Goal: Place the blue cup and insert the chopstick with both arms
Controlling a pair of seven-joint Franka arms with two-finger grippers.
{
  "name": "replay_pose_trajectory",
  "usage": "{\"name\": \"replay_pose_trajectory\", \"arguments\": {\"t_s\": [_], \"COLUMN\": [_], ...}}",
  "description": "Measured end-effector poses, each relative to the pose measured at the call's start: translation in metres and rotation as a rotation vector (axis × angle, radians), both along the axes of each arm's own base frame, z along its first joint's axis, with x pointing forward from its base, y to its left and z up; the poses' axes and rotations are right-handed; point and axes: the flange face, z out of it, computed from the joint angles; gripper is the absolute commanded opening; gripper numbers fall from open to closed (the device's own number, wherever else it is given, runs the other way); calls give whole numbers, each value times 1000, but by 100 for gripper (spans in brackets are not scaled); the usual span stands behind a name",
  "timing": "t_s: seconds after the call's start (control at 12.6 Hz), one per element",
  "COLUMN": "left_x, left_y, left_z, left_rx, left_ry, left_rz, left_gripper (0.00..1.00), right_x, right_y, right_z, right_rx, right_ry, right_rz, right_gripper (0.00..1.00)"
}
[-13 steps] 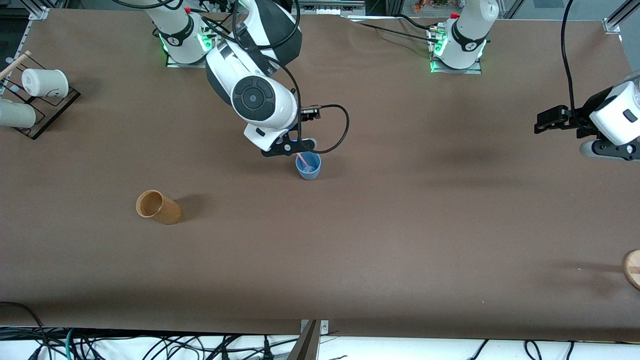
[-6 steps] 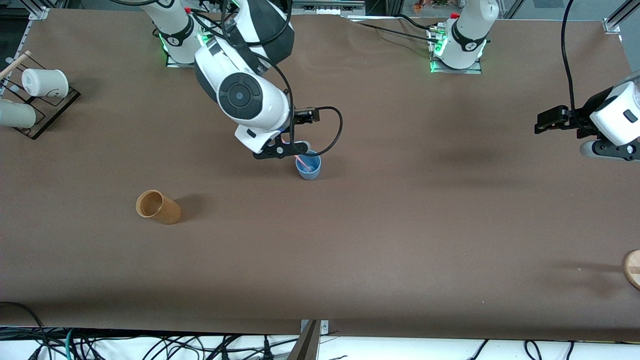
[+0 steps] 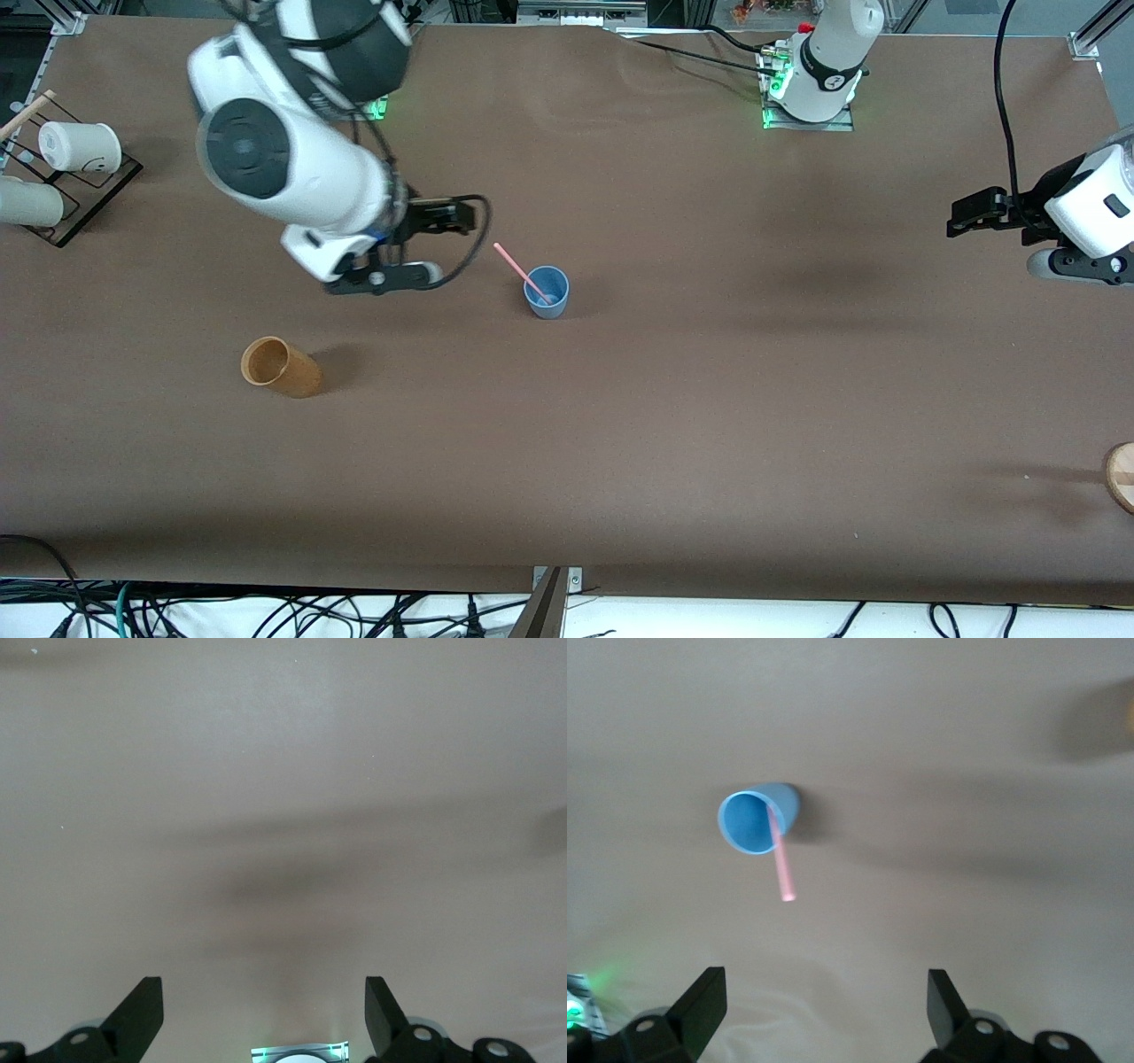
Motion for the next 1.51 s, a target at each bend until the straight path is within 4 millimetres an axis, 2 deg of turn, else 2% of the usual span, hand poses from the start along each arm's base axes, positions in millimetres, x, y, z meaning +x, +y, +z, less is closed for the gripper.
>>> {"name": "replay_pose_trajectory", "arguments": {"t_s": [0.24,0.48,0.71,0.87,1.03,1.27,1.51], "left_x": [0,0,0,0,0,0,0], "left_y": [0,-1,-1,-1,0,1,1], "left_z": [0,0,0,0,0,0,0], "left_rx": [0,0,0,0,0,0,0], "left_ry": [0,-1,-1,-1,-1,-1,-1], "left_rz": [-1,-1,-1,-1,-1,3,3], "left_gripper": [100,100,100,100,100,100,100], "right_x": [24,36,19,8,-4,-18,-29], "right_y": [-76,-142,-194,-240,-280,-299,-303], "right_z": [6,1,-4,2,9,27,48], "right_rx": [-12,-29,-42,-57,-113,-126,-122], "right_ry": [-28,-111,-192,-244,-274,-307,-335], "right_rz": [-12,-81,-127,-167,-115,-114,-115], "right_gripper": [100,100,100,100,100,100,100]}}
